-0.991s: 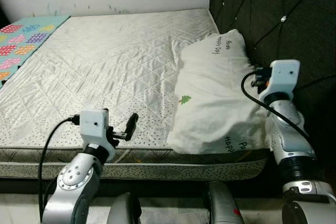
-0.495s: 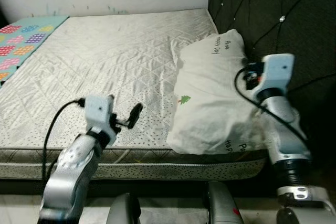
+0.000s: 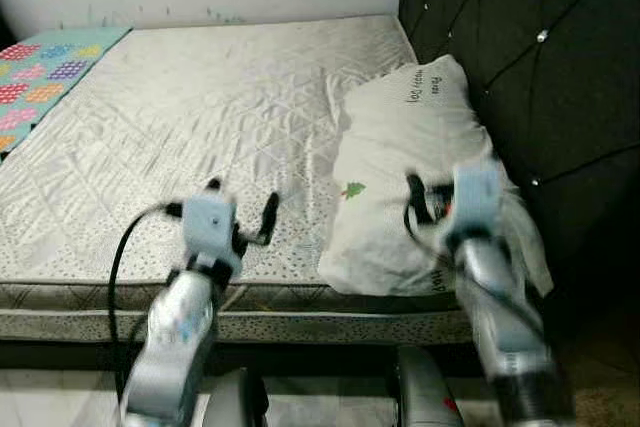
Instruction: Clean up the room
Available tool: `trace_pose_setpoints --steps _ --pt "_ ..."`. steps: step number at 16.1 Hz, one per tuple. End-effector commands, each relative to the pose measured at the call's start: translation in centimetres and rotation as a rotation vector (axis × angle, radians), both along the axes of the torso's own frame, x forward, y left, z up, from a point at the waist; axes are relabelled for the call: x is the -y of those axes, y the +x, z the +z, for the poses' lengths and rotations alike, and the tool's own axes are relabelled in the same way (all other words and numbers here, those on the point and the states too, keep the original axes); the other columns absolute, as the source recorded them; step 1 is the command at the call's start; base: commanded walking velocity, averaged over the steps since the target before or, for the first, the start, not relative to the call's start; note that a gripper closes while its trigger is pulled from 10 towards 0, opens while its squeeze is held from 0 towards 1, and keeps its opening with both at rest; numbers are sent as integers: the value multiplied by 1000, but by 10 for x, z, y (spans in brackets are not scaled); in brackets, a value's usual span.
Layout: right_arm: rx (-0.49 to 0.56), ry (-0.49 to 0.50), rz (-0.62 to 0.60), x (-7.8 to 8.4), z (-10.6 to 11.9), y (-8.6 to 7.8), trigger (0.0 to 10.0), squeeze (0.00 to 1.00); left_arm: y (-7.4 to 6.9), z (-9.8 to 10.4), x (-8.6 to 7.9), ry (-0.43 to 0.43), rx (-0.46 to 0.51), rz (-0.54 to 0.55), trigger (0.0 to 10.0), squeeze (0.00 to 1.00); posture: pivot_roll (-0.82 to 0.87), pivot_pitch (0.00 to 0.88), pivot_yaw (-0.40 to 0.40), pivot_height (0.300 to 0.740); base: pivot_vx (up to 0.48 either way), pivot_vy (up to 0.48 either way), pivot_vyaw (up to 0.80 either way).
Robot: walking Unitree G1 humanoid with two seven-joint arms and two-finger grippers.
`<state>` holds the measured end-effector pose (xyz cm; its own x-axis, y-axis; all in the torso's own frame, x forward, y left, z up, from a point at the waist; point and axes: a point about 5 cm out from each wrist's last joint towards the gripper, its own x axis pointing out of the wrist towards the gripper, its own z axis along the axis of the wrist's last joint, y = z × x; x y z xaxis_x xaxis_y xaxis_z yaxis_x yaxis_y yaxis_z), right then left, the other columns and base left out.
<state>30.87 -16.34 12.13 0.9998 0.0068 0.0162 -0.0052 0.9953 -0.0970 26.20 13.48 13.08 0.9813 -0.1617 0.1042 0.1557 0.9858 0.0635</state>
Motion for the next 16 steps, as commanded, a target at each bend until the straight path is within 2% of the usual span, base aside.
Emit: trace_pose_setpoints --steps 1,4,6,7,8,11,16 --pt "73 -2 -55 8 12 -4 10000 1000 -3 6 -10 33 63 51 10000 0 -217 0 99 587 0 0 0" --pt "66 25 -125 24 7 -17 10000 1000 -1 2 -25 -2 37 121 10000 0 -209 0 91 587 0 0 0" --pt "55 44 -92 22 4 -23 10000 1000 -4 -2 -23 -12 28 95 10000 0 -201 0 81 587 0 0 0" --pt "66 51 -83 20 8 -21 10000 529 -4 -2 -22 -14 28 93 10000 0 -202 0 83 587 0 0 0" --pt "98 57 -68 17 15 -19 10000 0 -4 -3 -23 -29 22 99 10000 0 -208 0 91 591 0 0 0" --pt "137 94 -79 15 25 -14 10000 0 -3 -5 -22 -46 9 93 10000 0 -227 0 109 641 0 0 0" --pt "157 111 -90 17 33 -9 10000 0 12 0 -19 -58 20 76 10000 0 -257 0 131 701 0 0 0"
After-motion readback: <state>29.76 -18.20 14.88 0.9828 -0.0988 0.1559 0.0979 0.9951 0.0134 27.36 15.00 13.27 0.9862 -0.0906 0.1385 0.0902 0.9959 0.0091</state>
